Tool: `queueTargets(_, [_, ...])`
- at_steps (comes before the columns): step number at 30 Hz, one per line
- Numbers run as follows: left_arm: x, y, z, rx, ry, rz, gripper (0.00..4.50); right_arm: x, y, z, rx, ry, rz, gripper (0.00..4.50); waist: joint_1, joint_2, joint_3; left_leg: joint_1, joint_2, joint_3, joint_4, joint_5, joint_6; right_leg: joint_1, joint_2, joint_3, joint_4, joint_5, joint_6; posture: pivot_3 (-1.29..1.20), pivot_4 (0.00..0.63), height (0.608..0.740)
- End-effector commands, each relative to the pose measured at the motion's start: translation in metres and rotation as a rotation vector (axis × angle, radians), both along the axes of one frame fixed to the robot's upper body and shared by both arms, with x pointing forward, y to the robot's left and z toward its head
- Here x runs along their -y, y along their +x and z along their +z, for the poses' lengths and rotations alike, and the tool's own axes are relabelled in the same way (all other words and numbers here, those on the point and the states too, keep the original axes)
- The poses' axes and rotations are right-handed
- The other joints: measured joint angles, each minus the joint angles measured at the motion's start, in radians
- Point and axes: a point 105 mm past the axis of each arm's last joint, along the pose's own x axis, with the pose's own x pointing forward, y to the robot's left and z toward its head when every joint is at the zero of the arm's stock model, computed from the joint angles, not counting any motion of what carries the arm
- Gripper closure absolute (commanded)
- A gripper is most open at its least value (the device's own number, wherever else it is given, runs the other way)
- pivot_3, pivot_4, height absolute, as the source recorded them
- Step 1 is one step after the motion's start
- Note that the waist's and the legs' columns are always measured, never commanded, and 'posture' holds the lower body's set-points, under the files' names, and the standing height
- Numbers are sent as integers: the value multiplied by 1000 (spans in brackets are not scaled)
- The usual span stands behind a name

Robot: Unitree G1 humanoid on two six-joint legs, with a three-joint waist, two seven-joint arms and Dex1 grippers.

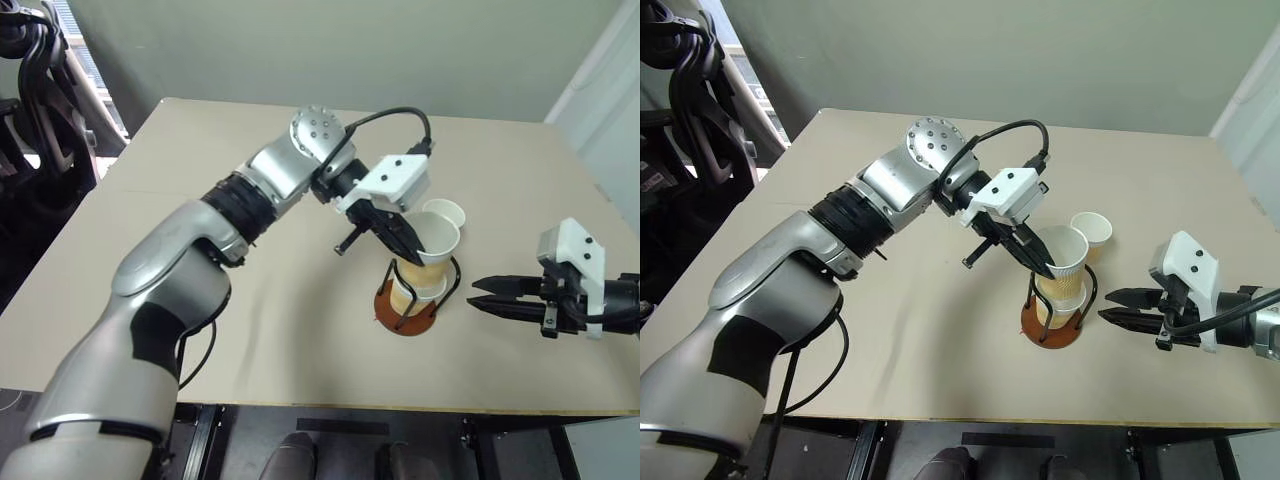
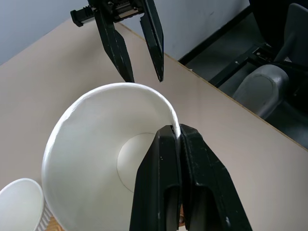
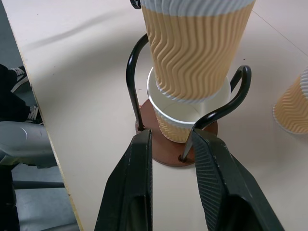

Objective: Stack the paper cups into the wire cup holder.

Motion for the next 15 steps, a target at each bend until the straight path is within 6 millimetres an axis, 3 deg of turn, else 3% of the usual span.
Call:
queueTargets(1, [-4, -7, 8, 40, 30, -51, 4460, -1, -2, 7, 44, -7, 2, 3286, 0, 0, 0, 0, 0, 0, 0, 0, 0, 0, 0, 0, 0, 0, 0, 0, 150, 740])
queueTargets(15, [-9, -5, -4, 58, 82, -57, 4460, 0, -1, 7, 43, -10, 1, 3286, 1, 0, 0, 0, 0, 0, 0, 0, 0, 0, 0, 0, 0, 0, 0, 0, 150, 740])
